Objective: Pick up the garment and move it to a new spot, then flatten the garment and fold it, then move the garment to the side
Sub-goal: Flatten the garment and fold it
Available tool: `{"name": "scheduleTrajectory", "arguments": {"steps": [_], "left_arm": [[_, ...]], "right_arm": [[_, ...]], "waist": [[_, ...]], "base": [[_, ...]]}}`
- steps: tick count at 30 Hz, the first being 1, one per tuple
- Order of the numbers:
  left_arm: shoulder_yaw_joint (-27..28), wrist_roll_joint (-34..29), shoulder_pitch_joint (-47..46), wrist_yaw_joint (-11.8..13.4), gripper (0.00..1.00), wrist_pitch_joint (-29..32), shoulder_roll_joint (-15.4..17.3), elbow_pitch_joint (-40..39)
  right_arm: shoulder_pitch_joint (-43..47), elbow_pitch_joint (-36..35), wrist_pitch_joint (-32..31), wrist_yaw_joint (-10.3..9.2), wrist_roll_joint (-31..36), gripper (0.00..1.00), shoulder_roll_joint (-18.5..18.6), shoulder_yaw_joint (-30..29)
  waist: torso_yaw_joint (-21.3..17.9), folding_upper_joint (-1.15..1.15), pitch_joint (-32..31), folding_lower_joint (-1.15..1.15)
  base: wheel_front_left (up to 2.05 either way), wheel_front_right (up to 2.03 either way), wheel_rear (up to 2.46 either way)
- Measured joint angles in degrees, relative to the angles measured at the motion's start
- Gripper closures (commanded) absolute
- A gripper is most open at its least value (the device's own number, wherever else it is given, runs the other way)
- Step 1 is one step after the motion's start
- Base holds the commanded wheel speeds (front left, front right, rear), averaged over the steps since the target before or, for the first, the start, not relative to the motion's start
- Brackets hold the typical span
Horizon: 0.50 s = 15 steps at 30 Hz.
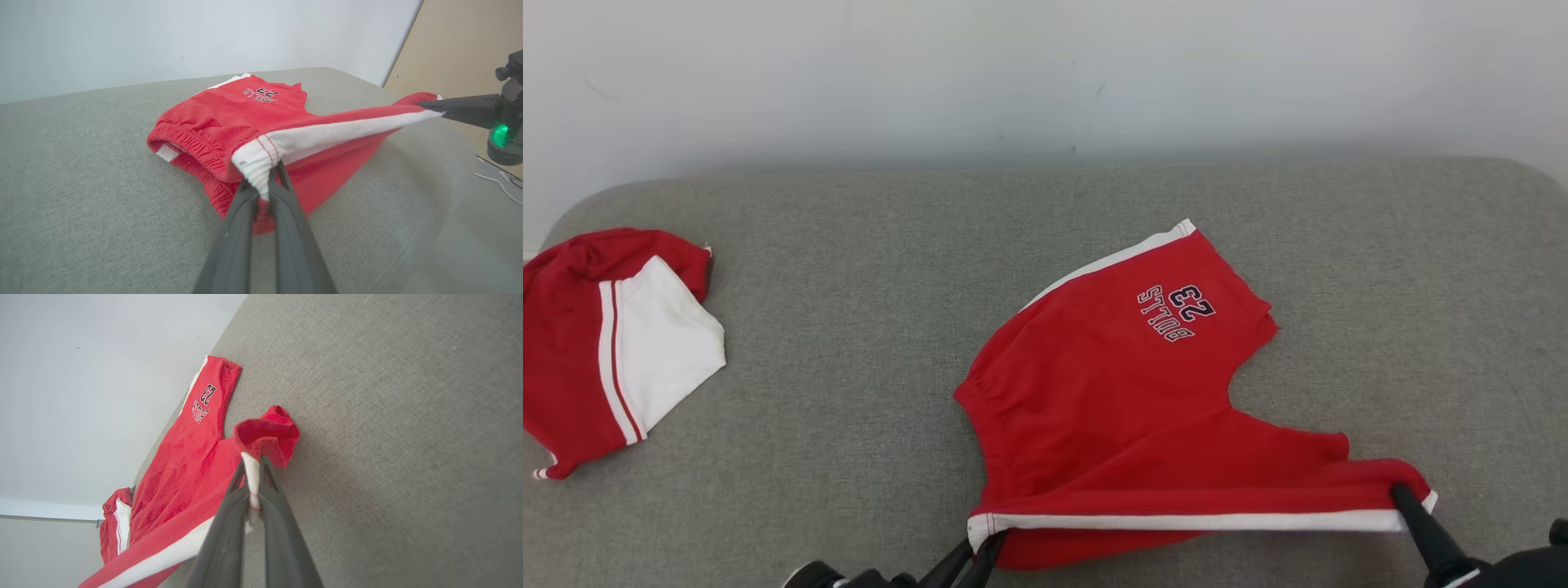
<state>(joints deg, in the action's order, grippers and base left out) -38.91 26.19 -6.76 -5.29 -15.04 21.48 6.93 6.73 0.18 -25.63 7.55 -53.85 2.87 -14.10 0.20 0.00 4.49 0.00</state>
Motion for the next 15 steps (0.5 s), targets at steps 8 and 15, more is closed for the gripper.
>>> {"name": "scheduleTrajectory", "arguments": {"steps": [8,15], "left_arm": [[1.3,-2.0,-6.1,-1.3,1.00,0.0,-2.8,0.8],[2.1,-1.7,-13.0,-1.8,1.00,0.0,-5.1,4.8]], "right_arm": [[-14.8,6.8,-5.4,-0.01,1.9,1.00,0.0,-4.6],[-30.7,17.1,-8.7,-0.01,9.5,1.00,0.0,-5.5]], "waist": [[2.2,0.00,1.3,0.00],[3.7,0.00,3.8,0.00]], "base": [[0.00,0.00,0.00],[0.00,0.00,0.00]]}}
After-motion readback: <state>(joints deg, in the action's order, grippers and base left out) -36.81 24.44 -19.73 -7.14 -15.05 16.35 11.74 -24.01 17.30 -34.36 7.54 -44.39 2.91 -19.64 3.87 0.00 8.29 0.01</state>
